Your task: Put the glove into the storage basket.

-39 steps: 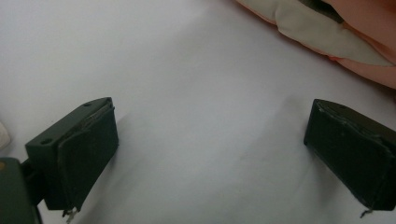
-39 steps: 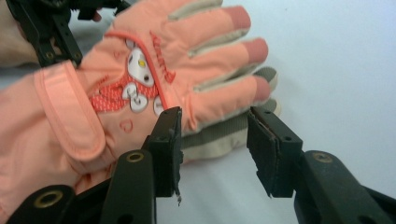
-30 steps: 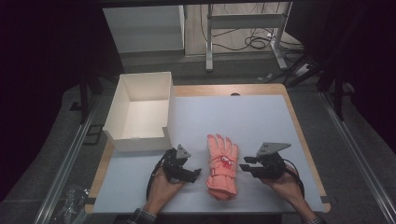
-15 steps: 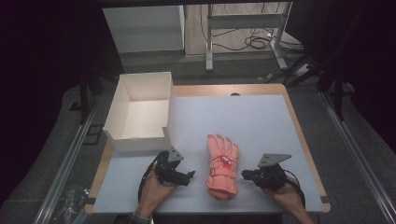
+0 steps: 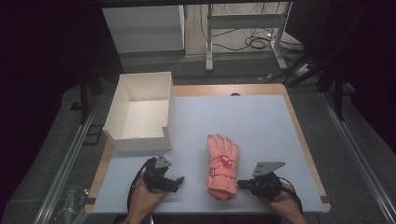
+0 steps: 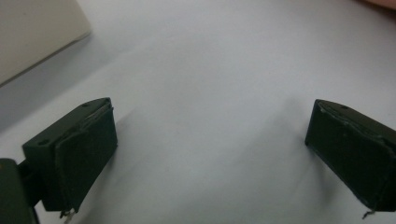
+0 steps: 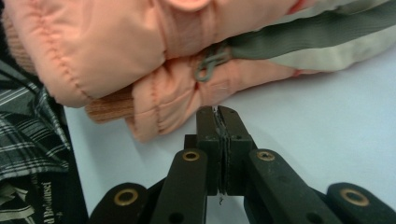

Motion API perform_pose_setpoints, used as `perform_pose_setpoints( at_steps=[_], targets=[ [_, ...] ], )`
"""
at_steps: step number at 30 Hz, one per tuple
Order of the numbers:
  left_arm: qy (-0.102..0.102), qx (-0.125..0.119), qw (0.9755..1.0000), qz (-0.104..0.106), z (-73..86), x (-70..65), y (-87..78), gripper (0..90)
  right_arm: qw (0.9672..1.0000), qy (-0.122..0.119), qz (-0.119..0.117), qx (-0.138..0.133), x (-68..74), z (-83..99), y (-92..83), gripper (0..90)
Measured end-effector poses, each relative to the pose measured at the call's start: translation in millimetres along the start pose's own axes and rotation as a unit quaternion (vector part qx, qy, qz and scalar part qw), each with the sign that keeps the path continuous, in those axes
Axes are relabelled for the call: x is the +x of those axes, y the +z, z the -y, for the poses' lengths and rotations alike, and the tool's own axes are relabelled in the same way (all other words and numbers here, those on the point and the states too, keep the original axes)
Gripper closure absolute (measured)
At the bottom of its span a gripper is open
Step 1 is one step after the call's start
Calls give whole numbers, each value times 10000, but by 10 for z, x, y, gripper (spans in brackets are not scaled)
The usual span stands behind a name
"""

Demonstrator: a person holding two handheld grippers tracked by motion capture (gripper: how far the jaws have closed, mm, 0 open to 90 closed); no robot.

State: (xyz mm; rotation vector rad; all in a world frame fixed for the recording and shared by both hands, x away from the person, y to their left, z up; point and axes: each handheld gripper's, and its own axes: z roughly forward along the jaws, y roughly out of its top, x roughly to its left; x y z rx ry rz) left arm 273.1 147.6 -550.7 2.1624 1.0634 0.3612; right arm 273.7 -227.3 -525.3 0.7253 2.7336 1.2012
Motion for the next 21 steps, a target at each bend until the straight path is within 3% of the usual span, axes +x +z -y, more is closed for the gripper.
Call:
perform_pose_setpoints(
  at_steps=[8,21],
  targets=[
    [14,0,10000,-5,1,0,1,23,9999,-17,-171,17,49,-33,102,874],
    [18,-5,10000,-7,2,0,1,23,9998,-12,-212,-23,142,-183,321,874]
  ],
)
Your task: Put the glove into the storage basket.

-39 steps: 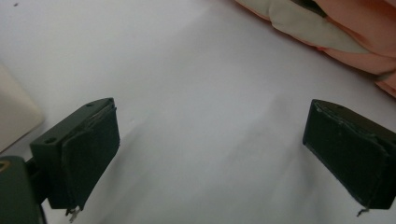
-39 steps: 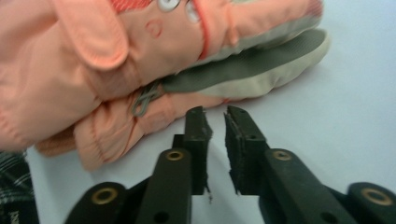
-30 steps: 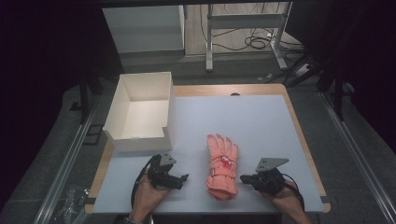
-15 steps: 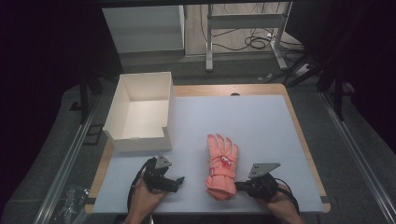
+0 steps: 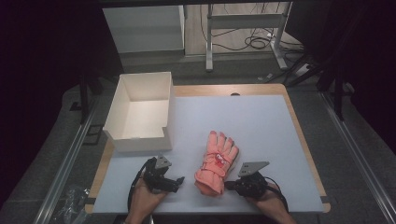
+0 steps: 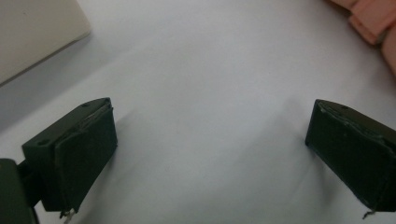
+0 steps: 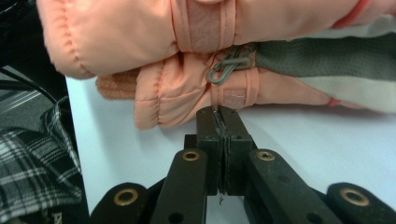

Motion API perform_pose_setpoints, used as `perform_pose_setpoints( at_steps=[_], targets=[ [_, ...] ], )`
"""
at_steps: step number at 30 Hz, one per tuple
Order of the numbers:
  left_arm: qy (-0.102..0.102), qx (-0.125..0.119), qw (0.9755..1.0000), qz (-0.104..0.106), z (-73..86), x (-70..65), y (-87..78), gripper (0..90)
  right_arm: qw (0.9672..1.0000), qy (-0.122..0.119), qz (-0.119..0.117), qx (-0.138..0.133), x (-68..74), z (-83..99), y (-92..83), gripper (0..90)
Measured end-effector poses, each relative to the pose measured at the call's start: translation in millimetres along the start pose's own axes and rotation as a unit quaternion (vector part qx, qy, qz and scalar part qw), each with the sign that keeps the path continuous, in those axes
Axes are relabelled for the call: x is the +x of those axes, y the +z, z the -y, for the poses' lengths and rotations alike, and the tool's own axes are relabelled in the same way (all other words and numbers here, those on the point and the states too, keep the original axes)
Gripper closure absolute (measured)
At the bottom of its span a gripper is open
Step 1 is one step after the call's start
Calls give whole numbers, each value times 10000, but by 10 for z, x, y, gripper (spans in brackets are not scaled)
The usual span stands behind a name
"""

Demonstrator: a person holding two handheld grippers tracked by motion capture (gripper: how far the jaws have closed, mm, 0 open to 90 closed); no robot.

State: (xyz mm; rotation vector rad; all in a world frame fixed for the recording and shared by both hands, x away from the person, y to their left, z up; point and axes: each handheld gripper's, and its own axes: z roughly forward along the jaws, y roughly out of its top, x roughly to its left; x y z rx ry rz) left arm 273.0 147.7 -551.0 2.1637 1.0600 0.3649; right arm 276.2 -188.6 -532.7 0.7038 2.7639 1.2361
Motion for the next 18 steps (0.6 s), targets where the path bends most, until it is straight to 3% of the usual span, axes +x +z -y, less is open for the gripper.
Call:
perform_pose_setpoints(
  at_steps=[9,18],
  targets=[
    [23,20,10000,1,0,3,-3,23,10000,69,8,-14,15,-142,174,875],
    [21,19,10000,2,0,3,-3,23,9998,92,197,-8,-20,-239,262,886]
  ],
)
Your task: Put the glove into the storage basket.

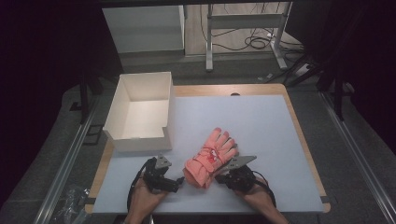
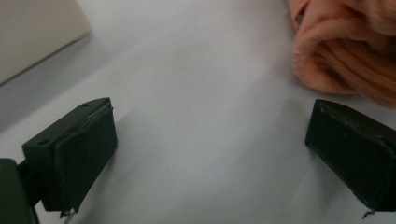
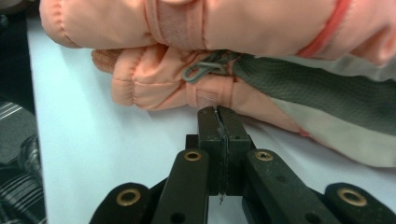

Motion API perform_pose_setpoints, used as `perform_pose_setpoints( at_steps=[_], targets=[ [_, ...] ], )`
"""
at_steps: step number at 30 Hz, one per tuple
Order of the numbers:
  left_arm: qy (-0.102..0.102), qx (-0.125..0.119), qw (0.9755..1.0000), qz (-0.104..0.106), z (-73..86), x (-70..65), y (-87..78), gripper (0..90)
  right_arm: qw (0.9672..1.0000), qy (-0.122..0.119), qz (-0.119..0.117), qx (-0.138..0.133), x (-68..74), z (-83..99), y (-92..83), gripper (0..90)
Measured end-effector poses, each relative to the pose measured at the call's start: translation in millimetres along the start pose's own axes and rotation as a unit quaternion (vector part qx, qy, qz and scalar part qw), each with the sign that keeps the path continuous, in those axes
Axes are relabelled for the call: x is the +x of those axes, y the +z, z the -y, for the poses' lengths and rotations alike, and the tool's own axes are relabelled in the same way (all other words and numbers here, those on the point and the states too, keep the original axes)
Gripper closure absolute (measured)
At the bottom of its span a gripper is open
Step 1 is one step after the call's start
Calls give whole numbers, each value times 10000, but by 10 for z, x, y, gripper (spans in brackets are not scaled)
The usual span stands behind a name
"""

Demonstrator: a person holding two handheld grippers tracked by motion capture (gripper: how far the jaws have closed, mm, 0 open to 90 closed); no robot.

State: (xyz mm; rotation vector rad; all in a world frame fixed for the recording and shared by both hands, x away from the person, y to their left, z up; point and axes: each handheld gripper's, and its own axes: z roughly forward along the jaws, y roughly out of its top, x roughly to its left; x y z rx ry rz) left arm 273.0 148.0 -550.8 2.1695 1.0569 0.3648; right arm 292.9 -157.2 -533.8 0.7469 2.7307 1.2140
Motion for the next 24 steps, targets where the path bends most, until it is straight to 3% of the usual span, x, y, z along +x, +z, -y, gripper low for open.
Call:
perform_pose_setpoints(
  at_steps=[24],
  targets=[
    [187,20,9997,122,45,33,-45,26,9992,99,362,-106,-218,-204,184,890]
  ],
)
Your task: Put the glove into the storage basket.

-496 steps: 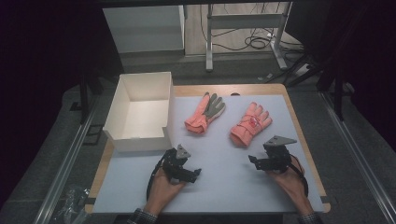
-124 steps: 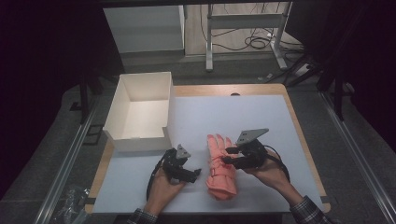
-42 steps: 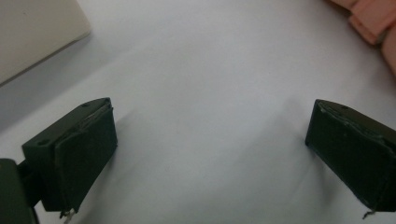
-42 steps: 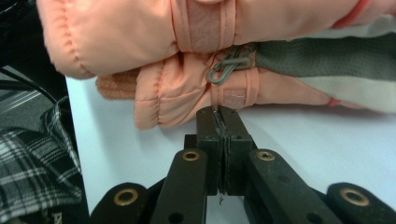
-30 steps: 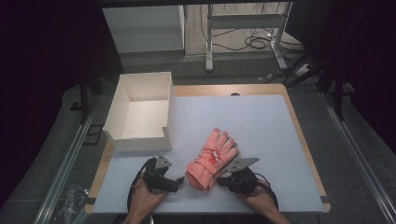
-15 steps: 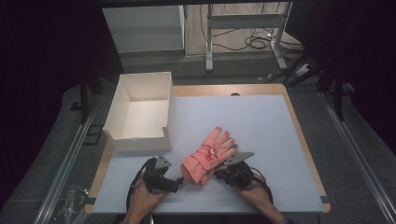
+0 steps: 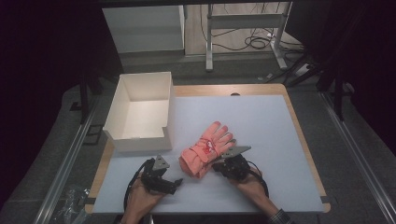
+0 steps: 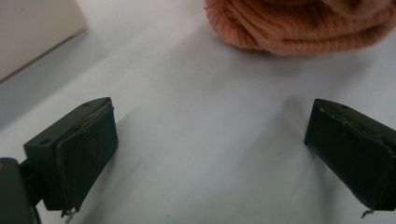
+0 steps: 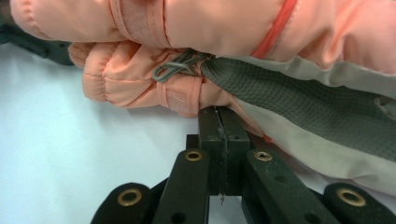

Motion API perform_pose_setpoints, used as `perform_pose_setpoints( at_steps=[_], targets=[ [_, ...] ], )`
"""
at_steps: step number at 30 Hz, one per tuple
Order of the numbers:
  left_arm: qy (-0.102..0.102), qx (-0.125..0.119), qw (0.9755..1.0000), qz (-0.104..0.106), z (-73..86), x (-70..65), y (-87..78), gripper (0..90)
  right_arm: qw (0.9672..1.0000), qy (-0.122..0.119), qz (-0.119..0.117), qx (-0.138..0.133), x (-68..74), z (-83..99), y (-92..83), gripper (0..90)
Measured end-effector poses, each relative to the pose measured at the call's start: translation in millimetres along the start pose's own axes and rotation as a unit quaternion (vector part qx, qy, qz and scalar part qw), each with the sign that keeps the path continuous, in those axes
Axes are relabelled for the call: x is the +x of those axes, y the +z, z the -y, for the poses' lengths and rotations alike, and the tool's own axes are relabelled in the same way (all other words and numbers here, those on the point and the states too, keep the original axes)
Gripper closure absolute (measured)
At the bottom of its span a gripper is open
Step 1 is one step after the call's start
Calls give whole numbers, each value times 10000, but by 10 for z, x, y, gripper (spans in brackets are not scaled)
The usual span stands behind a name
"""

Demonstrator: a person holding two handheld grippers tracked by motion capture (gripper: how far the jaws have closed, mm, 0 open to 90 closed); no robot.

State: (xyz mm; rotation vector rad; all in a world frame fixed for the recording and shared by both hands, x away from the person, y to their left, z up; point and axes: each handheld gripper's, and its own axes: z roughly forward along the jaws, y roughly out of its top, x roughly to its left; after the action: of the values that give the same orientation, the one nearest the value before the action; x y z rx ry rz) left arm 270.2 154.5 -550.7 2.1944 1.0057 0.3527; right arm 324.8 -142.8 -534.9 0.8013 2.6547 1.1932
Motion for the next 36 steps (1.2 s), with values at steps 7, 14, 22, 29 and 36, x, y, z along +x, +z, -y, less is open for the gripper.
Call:
perform_pose_setpoints(
  at_steps=[7,14,22,29,36],
  targets=[
    [-7,4,10000,4,-1,1,1,26,10000,-46,72,23,10,-4,-8,888],
    [-54,-19,10000,13,-7,-2,8,21,9997,-25,214,-60,-18,83,-157,831],
    [71,75,9996,265,-89,-39,26,8,9980,251,552,-147,-232,261,-423,696],
    [147,137,9986,484,-230,-62,-42,0,9949,382,911,-215,-404,401,-636,487],
    [264,230,9974,627,-410,-90,-153,0,9914,470,1196,-227,-541,487,-773,328]
  ],
)
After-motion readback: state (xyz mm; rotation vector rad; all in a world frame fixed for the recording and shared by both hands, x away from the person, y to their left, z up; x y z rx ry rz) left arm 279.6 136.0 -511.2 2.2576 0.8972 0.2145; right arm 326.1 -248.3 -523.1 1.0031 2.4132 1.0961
